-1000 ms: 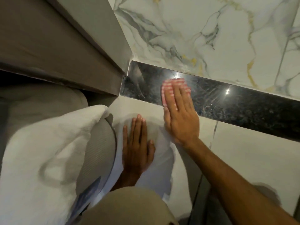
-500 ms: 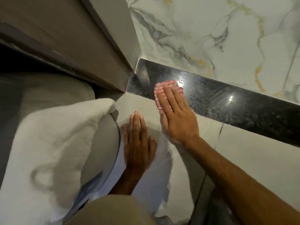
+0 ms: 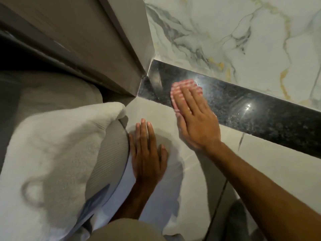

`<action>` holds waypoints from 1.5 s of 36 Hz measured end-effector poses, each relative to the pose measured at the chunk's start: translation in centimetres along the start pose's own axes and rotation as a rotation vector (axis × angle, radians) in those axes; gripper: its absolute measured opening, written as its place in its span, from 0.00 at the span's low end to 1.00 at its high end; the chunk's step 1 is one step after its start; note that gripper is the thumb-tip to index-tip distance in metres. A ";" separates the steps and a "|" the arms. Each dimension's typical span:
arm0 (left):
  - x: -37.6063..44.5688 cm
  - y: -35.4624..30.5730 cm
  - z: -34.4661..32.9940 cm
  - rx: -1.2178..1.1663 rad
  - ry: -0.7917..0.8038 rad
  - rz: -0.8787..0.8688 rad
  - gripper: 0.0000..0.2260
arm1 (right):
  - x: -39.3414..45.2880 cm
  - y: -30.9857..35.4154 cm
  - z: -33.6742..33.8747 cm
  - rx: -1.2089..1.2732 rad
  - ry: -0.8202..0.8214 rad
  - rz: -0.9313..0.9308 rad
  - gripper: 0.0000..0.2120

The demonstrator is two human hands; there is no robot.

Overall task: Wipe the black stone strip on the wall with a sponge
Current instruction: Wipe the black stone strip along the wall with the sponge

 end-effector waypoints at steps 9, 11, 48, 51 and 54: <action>0.0 0.1 -0.1 -0.025 0.016 -0.003 0.34 | 10.0 3.3 0.3 0.056 0.014 -0.104 0.32; 0.0 0.0 -0.1 -0.022 0.013 -0.010 0.35 | 9.0 4.1 -0.3 0.060 0.048 -0.027 0.32; 0.4 -4.7 -0.1 -0.015 0.021 -0.204 0.31 | 1.9 -2.3 -0.3 0.062 -0.169 -0.167 0.31; 0.0 -5.0 0.7 -0.001 0.003 -0.250 0.29 | -3.5 -2.6 -1.1 0.065 -0.154 -0.113 0.30; -0.3 -5.6 0.8 0.028 -0.001 -0.329 0.28 | -9.3 -5.0 -1.0 0.046 -0.200 -0.292 0.32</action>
Point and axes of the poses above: each hand's wrist, its own x-axis towards the middle knuckle, its own z-axis out of the back of the hand, y = z × x, the point moved 6 cm from there along x, towards the middle knuckle, and after that the axes turned 8 degrees about y, right-handed, at the moved point
